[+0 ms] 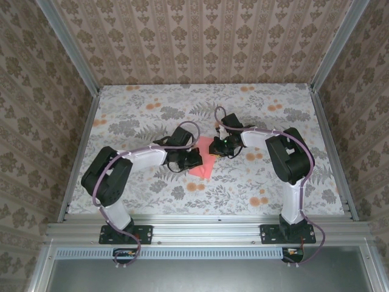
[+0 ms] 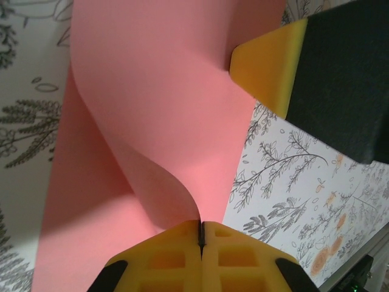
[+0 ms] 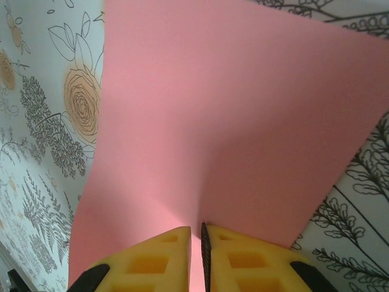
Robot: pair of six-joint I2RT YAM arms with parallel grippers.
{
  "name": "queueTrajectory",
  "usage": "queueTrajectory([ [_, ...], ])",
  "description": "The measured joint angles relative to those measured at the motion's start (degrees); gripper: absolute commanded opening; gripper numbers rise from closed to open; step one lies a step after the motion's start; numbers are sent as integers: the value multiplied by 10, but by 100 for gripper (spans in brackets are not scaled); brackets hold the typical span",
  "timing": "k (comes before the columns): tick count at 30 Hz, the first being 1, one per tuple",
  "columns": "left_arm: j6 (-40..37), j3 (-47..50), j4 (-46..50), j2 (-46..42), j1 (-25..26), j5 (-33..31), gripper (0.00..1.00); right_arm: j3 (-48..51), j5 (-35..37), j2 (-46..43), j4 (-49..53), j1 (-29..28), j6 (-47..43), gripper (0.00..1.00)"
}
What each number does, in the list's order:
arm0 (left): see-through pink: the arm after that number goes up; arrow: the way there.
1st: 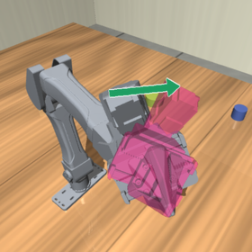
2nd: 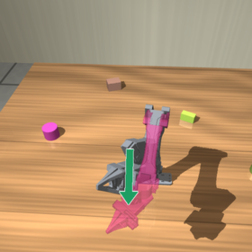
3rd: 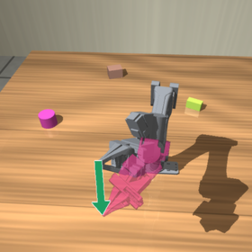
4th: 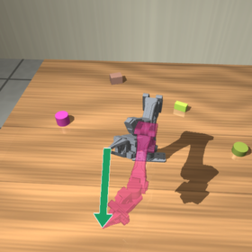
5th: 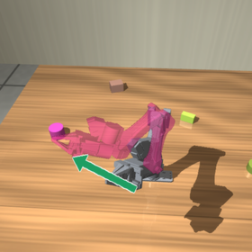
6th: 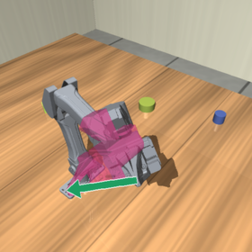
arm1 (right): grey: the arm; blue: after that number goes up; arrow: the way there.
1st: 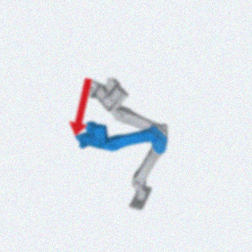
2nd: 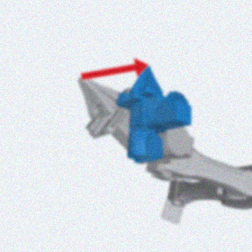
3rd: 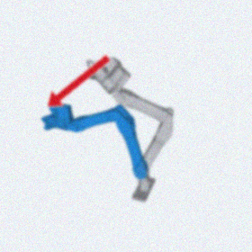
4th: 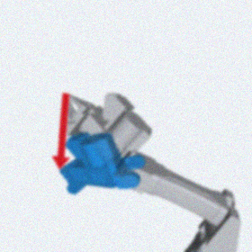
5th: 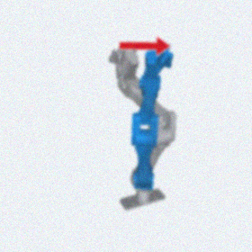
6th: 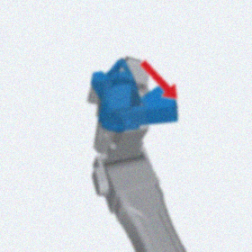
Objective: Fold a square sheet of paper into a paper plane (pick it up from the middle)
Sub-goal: Fold the triangle a second time at the center of the table.
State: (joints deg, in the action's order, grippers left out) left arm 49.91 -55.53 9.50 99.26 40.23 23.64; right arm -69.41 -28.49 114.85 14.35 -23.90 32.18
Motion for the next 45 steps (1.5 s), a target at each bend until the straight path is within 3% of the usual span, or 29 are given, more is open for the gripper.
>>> queueTrajectory([
  [18, -7, -68, 2, 78, 11, 13, 0, 0, 0, 0, 0, 0, -8, 15],
  [45, -7, -84, -12, 112, 15, 12, 0, 0, -2, 0, 0, 0, -19, 15],
])
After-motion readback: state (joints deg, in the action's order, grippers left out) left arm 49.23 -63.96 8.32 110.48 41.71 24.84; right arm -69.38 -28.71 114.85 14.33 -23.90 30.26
